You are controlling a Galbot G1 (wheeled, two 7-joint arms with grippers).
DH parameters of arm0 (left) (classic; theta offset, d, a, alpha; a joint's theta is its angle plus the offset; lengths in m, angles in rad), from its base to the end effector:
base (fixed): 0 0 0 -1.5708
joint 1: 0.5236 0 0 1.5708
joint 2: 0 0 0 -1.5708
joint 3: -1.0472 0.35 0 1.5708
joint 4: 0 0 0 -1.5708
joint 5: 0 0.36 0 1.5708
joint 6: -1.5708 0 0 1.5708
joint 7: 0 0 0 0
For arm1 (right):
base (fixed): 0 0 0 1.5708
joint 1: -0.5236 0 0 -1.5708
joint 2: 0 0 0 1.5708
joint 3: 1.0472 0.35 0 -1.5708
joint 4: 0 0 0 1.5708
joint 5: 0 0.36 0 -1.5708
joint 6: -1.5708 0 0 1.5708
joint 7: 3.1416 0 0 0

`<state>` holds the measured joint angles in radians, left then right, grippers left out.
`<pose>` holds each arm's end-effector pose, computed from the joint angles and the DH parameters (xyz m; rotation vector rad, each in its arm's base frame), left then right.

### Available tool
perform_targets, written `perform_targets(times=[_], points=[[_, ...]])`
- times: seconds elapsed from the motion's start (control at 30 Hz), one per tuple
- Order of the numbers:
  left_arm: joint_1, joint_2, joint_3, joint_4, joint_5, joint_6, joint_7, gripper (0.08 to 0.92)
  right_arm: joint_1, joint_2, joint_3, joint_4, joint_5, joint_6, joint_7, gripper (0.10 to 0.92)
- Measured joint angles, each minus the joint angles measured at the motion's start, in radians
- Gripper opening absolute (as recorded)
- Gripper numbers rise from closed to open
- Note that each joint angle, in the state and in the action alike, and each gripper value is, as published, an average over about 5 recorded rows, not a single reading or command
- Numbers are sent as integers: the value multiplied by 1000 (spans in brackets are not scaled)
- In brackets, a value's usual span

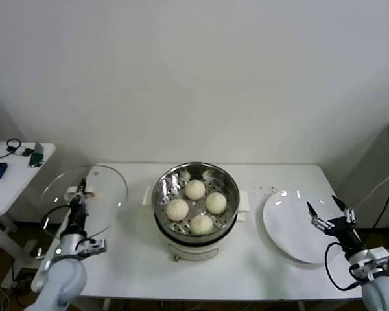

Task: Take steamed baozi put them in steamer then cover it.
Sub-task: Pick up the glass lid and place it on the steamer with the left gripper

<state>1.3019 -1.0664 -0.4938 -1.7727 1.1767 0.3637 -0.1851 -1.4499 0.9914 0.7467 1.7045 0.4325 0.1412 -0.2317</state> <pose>0.2786 0.1251 -0.3291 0.3699 -2.0098 -2.2842 0.2380 -0.2314 -0.3291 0.2288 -3.0625 0.2838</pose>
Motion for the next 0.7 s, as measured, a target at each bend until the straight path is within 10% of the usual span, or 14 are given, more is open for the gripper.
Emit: perform_targets(times=[0.7], points=[[-110,97,301,-330,12,308,201,155,89,18,-84,-70,-56,20,-5,823]])
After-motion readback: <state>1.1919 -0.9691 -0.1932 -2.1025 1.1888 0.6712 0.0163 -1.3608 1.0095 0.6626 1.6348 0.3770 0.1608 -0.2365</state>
